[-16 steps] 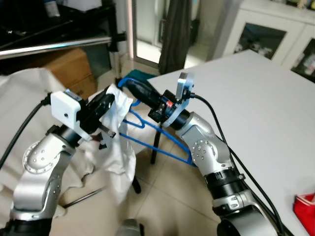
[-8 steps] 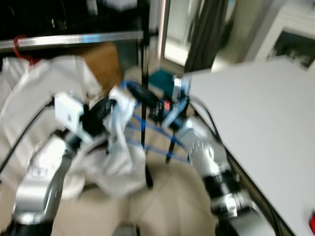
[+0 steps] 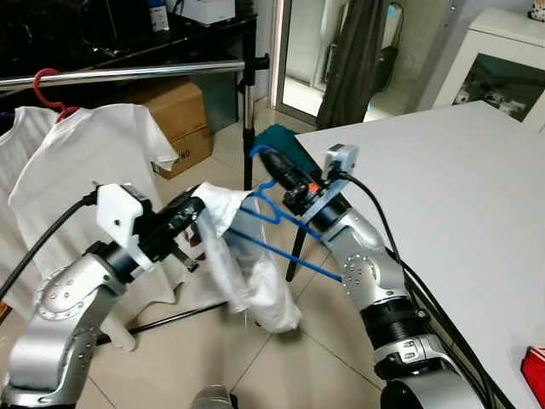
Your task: Hang hanger
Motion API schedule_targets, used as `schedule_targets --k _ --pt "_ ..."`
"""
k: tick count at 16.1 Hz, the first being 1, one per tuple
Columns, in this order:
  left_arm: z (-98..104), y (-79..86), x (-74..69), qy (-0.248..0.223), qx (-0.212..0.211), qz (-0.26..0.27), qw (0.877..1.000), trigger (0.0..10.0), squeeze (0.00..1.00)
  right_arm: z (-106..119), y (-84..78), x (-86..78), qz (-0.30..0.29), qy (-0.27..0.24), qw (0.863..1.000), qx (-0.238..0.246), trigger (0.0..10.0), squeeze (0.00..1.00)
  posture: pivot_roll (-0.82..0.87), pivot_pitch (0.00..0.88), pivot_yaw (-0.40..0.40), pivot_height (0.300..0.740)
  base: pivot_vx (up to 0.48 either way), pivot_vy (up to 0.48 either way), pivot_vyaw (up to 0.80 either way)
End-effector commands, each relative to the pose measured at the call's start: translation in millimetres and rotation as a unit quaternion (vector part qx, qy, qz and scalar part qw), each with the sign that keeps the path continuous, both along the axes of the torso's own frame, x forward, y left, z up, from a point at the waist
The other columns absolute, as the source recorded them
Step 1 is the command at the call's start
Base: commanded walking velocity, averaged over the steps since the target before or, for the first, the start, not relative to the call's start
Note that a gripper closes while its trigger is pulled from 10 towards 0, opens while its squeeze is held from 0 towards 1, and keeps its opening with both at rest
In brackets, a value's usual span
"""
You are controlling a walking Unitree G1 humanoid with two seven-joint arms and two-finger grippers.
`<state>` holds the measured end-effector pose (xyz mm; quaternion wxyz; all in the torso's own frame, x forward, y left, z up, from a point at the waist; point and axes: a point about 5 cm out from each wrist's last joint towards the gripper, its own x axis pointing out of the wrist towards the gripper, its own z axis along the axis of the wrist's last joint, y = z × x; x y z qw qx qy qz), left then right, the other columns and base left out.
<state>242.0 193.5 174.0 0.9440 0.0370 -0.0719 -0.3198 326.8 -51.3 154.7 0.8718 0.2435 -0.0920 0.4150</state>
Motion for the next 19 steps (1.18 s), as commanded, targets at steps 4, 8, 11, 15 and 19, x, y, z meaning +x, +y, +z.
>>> schedule_targets --k 4,8,11,15,19 --pt "0 21.3 -5.8 0.010 0.017 0.022 1.000 10.0 0.00 0 -18.2 -2.1 -0.020 -0.014 1.000 0.004 10.0 0.00 0.15 0.000 -0.033 0.740 0.000 0.000 0.00" --pt "3 46.5 -14.8 0.023 0.068 0.040 0.997 10.0 0.00 -5 -31.3 -9.3 -0.007 -0.017 1.000 0.008 10.0 0.00 0.15 0.000 -0.040 0.740 0.000 0.000 0.00" --pt "7 48.4 -14.9 0.021 0.089 0.033 0.995 10.0 0.00 -6 -31.7 -8.6 -0.009 -0.004 0.999 0.030 10.0 0.00 0.15 0.000 -0.039 0.740 0.000 0.000 0.00" --pt "11 38.0 -7.1 0.010 0.098 0.006 0.995 10.0 0.00 -12 -17.4 -11.7 0.051 0.043 0.994 0.087 10.0 0.00 0.15 0.000 -0.034 0.740 0.000 0.000 0.00" --pt "25 44.2 1.6 0.001 0.124 -0.016 0.992 10.0 0.00 -27 -5.3 -24.5 0.178 0.062 0.980 0.067 10.0 0.00 0.16 0.000 -0.034 0.740 0.000 0.000 0.00"
